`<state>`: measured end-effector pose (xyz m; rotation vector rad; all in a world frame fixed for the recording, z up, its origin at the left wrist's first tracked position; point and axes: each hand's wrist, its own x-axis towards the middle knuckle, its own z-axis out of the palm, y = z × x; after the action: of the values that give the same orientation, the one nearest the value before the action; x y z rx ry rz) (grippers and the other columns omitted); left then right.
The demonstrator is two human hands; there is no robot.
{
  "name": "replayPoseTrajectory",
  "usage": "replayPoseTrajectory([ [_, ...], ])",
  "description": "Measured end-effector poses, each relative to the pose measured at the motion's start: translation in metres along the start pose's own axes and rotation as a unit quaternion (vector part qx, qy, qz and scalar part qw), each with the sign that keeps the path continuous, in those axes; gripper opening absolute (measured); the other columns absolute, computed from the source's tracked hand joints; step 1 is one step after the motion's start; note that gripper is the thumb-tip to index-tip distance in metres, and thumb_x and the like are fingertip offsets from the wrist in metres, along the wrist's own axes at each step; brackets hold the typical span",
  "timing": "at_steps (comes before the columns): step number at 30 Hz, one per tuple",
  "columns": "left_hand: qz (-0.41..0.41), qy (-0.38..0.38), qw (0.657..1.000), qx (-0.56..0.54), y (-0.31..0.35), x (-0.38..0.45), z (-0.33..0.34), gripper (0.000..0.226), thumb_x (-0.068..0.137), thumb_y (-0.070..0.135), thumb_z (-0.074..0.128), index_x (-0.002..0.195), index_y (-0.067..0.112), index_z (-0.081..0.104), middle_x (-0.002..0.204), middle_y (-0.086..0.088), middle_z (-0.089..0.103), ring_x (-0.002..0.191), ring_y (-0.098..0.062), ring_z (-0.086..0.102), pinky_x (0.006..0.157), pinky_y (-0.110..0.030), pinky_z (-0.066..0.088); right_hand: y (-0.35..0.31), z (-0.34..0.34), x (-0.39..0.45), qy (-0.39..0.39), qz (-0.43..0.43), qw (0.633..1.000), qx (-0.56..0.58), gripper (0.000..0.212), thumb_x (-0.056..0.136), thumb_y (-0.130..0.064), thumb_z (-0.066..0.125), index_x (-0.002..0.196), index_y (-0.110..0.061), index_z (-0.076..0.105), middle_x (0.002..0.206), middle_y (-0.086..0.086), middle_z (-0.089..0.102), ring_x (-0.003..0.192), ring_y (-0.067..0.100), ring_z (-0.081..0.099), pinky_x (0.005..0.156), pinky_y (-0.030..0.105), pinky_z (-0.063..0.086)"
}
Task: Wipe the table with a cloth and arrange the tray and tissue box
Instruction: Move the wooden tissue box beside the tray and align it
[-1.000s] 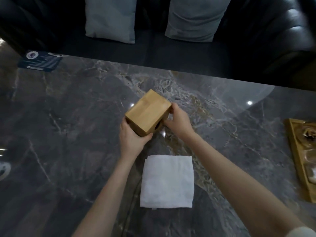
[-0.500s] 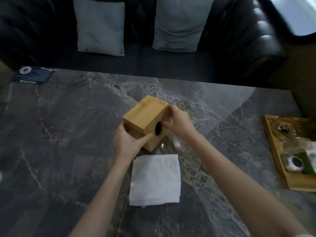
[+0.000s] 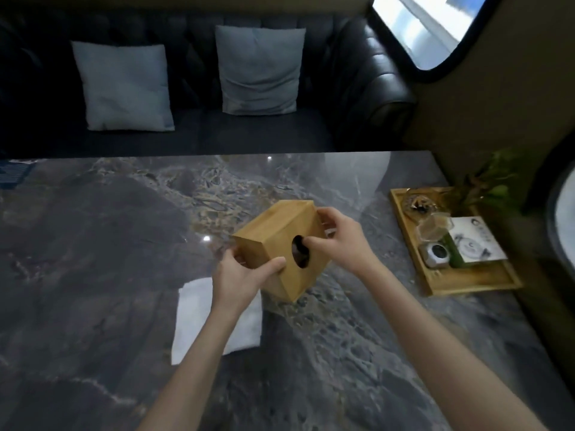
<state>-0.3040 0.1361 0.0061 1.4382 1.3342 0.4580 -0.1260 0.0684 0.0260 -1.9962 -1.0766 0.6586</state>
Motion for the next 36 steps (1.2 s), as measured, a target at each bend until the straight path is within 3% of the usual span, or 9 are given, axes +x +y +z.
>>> replayPoseTrajectory([
  [2, 0.013, -0.011, 1.000, 0.012, 0.004, -0.014, 0.023, 0.094, 0.043, 0.050, 0.085, 0.121, 0.010, 0.051, 0.116, -0.005, 0.064, 0.103, -0.020, 0.060, 0.086, -0.037, 0.053, 0.017, -0.020, -0.017, 0.015, 0.004, 1.000, 0.009, 0.054, 0.072, -0.023, 0.075, 0.121, -0.016, 0.052, 0.112, 0.000, 0.060, 0.102, 0.014, 0.054, 0.084, 0.027, 0.045],
  [5, 0.028, -0.026, 0.999, 0.030, 0.011, -0.036, 0.061, 0.088, 0.048, 0.043, 0.085, 0.121, 0.011, 0.049, 0.115, -0.003, 0.062, 0.102, -0.019, 0.059, 0.072, -0.023, 0.054, 0.042, -0.053, -0.043, 0.036, 0.017, 0.998, 0.038, 0.053, 0.072, -0.020, 0.075, 0.120, -0.016, 0.052, 0.112, -0.001, 0.059, 0.104, 0.014, 0.054, 0.088, 0.029, 0.047],
  [9, 0.041, -0.048, 0.997, 0.039, 0.020, -0.058, 0.118, 0.095, 0.042, 0.044, 0.087, 0.123, 0.013, 0.047, 0.120, -0.005, 0.061, 0.105, -0.019, 0.059, 0.091, -0.040, 0.051, 0.081, -0.098, -0.072, 0.058, 0.057, 0.995, 0.064, 0.055, 0.072, -0.020, 0.075, 0.121, -0.019, 0.050, 0.114, -0.003, 0.058, 0.110, 0.014, 0.053, 0.094, 0.033, 0.048],
  [19, 0.095, -0.108, 0.986, 0.087, 0.032, -0.118, 0.260, 0.101, 0.039, 0.049, 0.087, 0.125, 0.018, 0.043, 0.123, -0.001, 0.057, 0.110, -0.015, 0.055, 0.094, -0.034, 0.049, 0.179, -0.199, -0.141, 0.154, 0.124, 0.977, 0.082, 0.065, 0.068, -0.018, 0.077, 0.126, -0.017, 0.048, 0.125, 0.002, 0.057, 0.116, 0.017, 0.052, 0.098, 0.044, 0.048],
  [28, 0.142, -0.140, 0.970, 0.137, 0.027, -0.157, 0.333, 0.108, 0.041, 0.051, 0.084, 0.132, 0.017, 0.037, 0.131, -0.001, 0.050, 0.120, -0.017, 0.049, 0.100, -0.042, 0.046, 0.243, -0.234, -0.185, 0.220, 0.162, 0.957, 0.099, 0.065, 0.067, -0.012, 0.077, 0.125, -0.016, 0.046, 0.123, 0.001, 0.057, 0.113, 0.014, 0.053, 0.096, 0.032, 0.046],
  [36, 0.192, -0.131, 0.956, 0.181, 0.013, -0.180, 0.354, 0.102, 0.049, 0.041, 0.085, 0.134, 0.013, 0.035, 0.131, -0.004, 0.048, 0.121, -0.020, 0.046, 0.102, -0.037, 0.041, 0.273, -0.226, -0.207, 0.243, 0.151, 0.952, 0.112, 0.058, 0.072, -0.005, 0.072, 0.124, -0.011, 0.046, 0.119, 0.001, 0.059, 0.111, 0.011, 0.055, 0.094, 0.021, 0.045],
])
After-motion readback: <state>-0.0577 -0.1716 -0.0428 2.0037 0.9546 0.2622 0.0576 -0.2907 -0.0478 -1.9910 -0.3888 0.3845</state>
